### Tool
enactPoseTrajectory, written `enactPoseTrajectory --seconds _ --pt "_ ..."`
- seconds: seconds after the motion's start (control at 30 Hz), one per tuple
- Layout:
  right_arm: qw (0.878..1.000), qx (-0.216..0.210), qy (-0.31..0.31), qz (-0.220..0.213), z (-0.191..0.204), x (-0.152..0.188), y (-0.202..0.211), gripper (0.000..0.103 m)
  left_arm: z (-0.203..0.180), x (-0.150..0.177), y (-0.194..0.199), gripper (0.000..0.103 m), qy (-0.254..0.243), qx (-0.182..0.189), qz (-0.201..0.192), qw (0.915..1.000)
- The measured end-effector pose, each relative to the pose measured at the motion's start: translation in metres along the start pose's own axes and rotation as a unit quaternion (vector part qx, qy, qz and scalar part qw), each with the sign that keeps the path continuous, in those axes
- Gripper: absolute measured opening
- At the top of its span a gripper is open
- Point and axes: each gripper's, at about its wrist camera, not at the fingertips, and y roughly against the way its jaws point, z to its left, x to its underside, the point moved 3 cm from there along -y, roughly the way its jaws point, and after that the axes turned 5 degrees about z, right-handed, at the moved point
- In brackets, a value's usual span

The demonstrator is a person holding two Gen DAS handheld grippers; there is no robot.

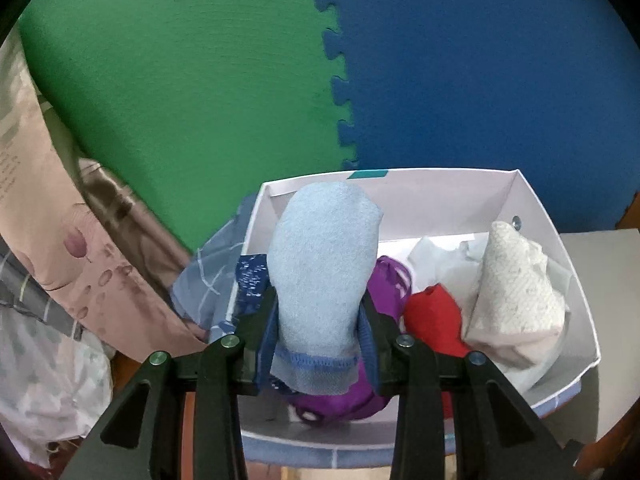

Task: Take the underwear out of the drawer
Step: 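Lower the light blue sock into the box and open the left tool, then move the left tool back toward the drawer while the right tool lifts the white sock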

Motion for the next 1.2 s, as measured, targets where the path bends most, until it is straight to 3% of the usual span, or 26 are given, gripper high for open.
enactPoseTrajectory --seconds 0.17,0.3,0.53,0.67,0.8,0.97,1.2 --pt "1.000 0.001 -0.001 0.005 0.000 -0.001 -0.004 0.045 -0.033 -0.011 0.007 0.033 -0.020 0.037 -0.004 0.9991" --pt "1.000 0.002 -0.002 0.004 -0.001 -0.001 -0.003 0.045 -0.062 -0.007 -0.001 0.033 -0.040 0.059 0.016 0.9973" --pt "1.000 0.000 -0.007 0.001 -0.004 -0.001 -0.001 0.045 -0.076 0.017 -0.043 0.034 -0.049 0.050 0.073 0.9949" --pt "1.000 0.003 -0.008 0.001 -0.006 -0.002 -0.002 0.045 -0.075 0.019 -0.041 0.041 -0.051 0.045 0.061 0.9959" --pt "1.000 0.007 -0.007 0.002 -0.006 -0.002 -0.003 0.045 -0.075 0.018 -0.032 0.074 -0.052 0.056 0.042 0.9962" --pt "1.000 0.012 -0.006 0.005 -0.006 -0.002 -0.006 0.045 -0.082 0.017 -0.013 0.082 -0.082 0.049 0.010 0.9954" --pt "1.000 0.016 -0.006 0.009 -0.007 -0.001 -0.010 0.045 -0.077 0.023 0.029 0.091 -0.071 0.078 -0.028 0.9940"
